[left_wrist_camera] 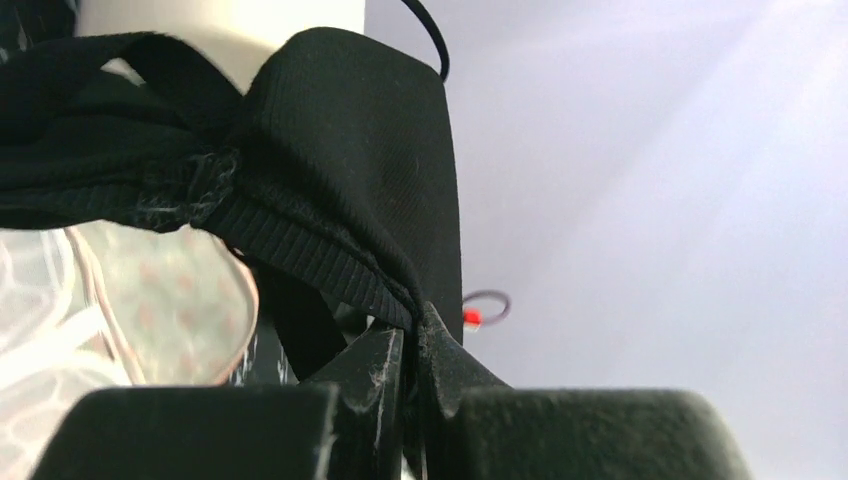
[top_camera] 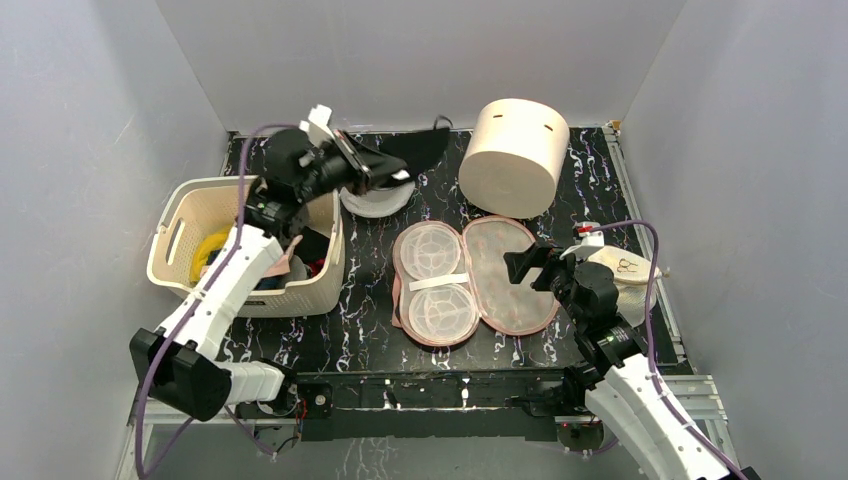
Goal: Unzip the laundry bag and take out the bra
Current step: Place the bra in the bin.
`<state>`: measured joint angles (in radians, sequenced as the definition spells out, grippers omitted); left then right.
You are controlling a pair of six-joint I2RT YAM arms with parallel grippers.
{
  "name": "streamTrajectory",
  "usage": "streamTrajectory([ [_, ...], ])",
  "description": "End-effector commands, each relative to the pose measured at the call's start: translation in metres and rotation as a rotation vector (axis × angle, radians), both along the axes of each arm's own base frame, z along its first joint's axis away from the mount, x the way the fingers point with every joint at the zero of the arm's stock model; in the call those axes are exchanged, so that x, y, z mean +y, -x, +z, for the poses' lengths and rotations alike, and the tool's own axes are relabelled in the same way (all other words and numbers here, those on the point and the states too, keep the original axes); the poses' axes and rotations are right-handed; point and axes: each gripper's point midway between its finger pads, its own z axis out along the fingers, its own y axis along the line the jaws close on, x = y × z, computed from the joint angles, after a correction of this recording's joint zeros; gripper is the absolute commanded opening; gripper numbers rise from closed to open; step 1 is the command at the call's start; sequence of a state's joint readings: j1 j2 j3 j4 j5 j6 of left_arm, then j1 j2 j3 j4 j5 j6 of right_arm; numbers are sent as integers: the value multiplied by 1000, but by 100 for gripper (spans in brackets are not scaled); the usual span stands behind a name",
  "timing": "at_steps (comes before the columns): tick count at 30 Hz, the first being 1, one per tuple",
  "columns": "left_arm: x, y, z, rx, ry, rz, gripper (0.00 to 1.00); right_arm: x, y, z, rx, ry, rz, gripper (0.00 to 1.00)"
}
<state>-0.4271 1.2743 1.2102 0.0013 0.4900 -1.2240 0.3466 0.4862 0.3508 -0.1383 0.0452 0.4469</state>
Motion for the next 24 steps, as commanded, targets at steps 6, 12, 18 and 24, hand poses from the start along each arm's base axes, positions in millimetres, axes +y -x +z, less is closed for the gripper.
streamTrajectory([
  [6, 110, -53, 83, -124, 94, 169, 0, 6, -4, 13, -43, -16, 25, 96],
  [12, 164, -74, 99, -172, 45, 317, 0, 10, -5, 9, -19, -10, 46, 96],
  [18, 229, -81, 88, -146, -32, 510, 0, 12, -7, 5, -5, -1, 59, 96],
  [24, 263, -76, 81, -176, -127, 588, 0, 15, -8, 1, 11, 7, 74, 96],
])
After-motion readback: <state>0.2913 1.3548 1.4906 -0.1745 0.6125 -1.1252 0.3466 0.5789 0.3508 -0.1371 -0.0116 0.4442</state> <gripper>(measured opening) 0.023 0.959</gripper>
